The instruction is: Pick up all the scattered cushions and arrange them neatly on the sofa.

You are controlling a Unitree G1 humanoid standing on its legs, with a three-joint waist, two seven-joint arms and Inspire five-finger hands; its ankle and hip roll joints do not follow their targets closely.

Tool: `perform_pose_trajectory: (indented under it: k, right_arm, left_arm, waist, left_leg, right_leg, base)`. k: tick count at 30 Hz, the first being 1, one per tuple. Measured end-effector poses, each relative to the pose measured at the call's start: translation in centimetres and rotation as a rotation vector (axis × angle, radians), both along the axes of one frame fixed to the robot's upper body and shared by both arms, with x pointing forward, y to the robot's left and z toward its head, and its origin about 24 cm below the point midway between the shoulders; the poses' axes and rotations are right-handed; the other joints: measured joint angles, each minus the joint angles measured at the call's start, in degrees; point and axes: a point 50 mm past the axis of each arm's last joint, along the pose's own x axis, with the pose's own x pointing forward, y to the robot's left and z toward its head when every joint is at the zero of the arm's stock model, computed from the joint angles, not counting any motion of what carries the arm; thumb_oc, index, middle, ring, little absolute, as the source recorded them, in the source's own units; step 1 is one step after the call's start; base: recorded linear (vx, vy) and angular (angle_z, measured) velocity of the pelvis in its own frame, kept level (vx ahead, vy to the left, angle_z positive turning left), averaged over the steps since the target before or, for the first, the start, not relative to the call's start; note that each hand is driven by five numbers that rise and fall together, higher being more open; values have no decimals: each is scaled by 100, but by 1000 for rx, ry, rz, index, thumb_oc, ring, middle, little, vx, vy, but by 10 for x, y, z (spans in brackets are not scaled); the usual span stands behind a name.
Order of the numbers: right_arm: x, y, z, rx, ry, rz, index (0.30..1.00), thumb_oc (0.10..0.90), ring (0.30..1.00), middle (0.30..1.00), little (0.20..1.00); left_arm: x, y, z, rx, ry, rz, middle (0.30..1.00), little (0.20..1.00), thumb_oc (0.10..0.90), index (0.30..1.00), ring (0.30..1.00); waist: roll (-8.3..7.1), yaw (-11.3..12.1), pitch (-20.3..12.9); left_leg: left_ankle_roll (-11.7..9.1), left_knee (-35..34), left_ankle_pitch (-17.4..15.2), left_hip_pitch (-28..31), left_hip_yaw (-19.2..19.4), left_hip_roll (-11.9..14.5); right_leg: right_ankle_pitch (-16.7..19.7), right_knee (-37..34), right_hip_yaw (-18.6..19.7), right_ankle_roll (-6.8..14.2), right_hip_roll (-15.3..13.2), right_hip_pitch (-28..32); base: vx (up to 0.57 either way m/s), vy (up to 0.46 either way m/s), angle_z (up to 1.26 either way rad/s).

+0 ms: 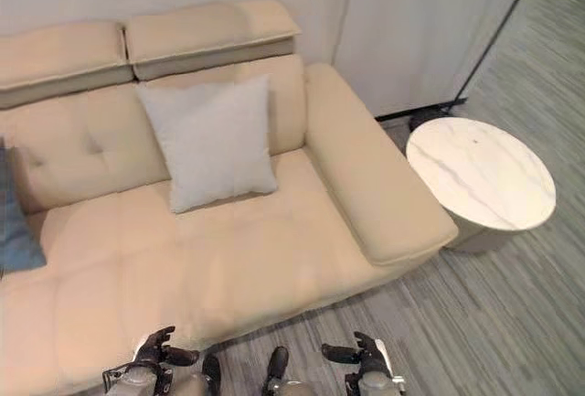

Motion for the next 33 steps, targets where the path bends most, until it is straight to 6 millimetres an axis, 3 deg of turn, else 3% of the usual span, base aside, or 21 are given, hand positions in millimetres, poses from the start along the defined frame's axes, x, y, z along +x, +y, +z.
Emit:
perform_pose_trajectory:
  k: [3,5,8,11,13,15,18,19,20,21,23,24,25,29,33]
  right_arm:
    - [-5,2,-2,7,14,-3,900,800,900,900,900]
    - [-7,2,-3,10,17,-10,900,800,900,900,900]
    - [-23,0,-8,13,58,-43,900,800,900,900,900]
    - [-32,1,-12,20,84,-51,900,800,900,900,900]
    - [-35,8,-14,37,90,-56,900,800,900,900,900]
    - [-31,12,-14,49,79,-52,900,800,900,900,900]
    - [-14,14,-8,53,29,-40,900,800,900,900,900]
    - [-9,15,-7,56,10,-37,900,800,900,900,900]
    - [-6,16,-4,61,-23,-33,900,800,900,900,900]
    - [-1,16,-1,57,-43,-29,900,800,900,900,900]
    - [24,13,15,45,-161,-2,900,800,900,900,900]
    - [35,12,24,38,-214,14,900,800,900,900,900]
    - [49,8,36,13,-288,29,900,800,900,900,900]
    - [73,-6,59,-63,-400,42,900,800,900,900,900]
    - [81,-13,68,-104,-423,44,900,800,900,900,900]
  left_arm:
    - [-4,1,-2,0,14,7,900,900,800,900,900]
    - [-9,1,-3,-1,25,11,900,900,800,900,900]
    - [-13,2,-4,0,32,15,900,900,800,900,900]
    - [-4,10,1,17,-9,16,900,900,800,900,900]
    - [6,14,7,26,-51,9,900,900,800,900,900]
    - [16,17,12,44,-79,-14,900,900,800,900,900]
    - [32,19,22,67,-138,-37,900,900,800,900,900]
    - [37,20,25,71,-161,-38,900,900,800,900,900]
    - [48,17,35,55,-228,-44,900,900,800,900,900]
    - [54,13,40,38,-271,-43,900,900,800,900,900]
    - [66,3,55,-1,-382,-39,900,900,800,900,900]
    - [73,-1,62,-17,-425,-41,900,900,800,900,900]
    - [83,-7,73,-35,-488,-53,900,900,800,900,900]
    - [102,-19,98,-83,-632,-55,900,900,800,900,900]
    - [121,-25,114,-82,-699,-30,900,900,800,900,900]
  waist:
    - [118,22,-49]
    - [178,-10,-75]
    - [175,-6,-99]
    - [195,-42,-111]
    - [148,-74,-128]
    - [141,-111,-120]
    - [151,-180,-103]
    - [135,-191,-94]
    - [4,-224,-94]
    - [-44,-194,-101]
    - [38,-146,-85]
    - [50,-163,-81]
    - [62,-175,-71]
    - [84,-316,-51]
    - [102,-354,-38]
  left_leg:
    - [24,-453,16,177,-174,-25]
    - [281,-658,340,364,-349,-94]
    - [485,-865,254,703,-359,-263]
    - [692,-982,306,881,-537,-459]
    - [723,-1043,337,912,-751,-522]
    - [718,-1132,361,955,-977,-530]
    - [715,-1239,380,1034,-1180,-538]
    - [692,-1246,394,1037,-1232,-554]
    - [638,-1253,371,1077,-1340,-657]
    - [583,-1250,350,1094,-1376,-689]
    - [461,-1238,300,1031,-1311,-552]
    - [429,-1245,301,987,-1311,-514]
    - [373,-1261,298,961,-1324,-468]
    - [229,-1419,345,882,-1417,-332]
    - [149,-1413,391,613,-1448,-270]
  right_leg:
    - [-47,90,7,44,108,2]
    - [-113,230,9,201,93,69]
    - [-543,1085,33,431,-227,-42]
    - [-1009,2810,557,719,-656,-718]
    - [-1147,2964,1010,838,-627,-902]
    - [-1165,2495,1592,859,-440,-940]
    - [-905,1667,1885,964,-302,-1139]
    - [-660,1452,1895,1008,-324,-1138]
    - [-159,1088,1869,975,-417,-1034]
    - [270,964,1865,788,-431,-973]
    - [520,542,1831,576,-271,-846]
    - [618,356,1813,570,-228,-803]
    - [708,135,1756,498,-177,-721]
    - [709,-44,1654,539,-51,-697]
    - [721,-43,1576,507,-5,-990]
  base:
    - [173,120,2]
    - [121,127,-8]
    - [130,163,9]
    - [78,50,33]
    - [128,-17,60]
    - [111,-52,56]
    - [84,-58,39]
    - [74,-92,61]
    - [33,-96,59]
    - [27,-93,39]
    - [8,-79,-11]
    - [24,-121,-10]
    - [20,-96,5]
    - [12,-87,12]
    - [-34,-87,4]
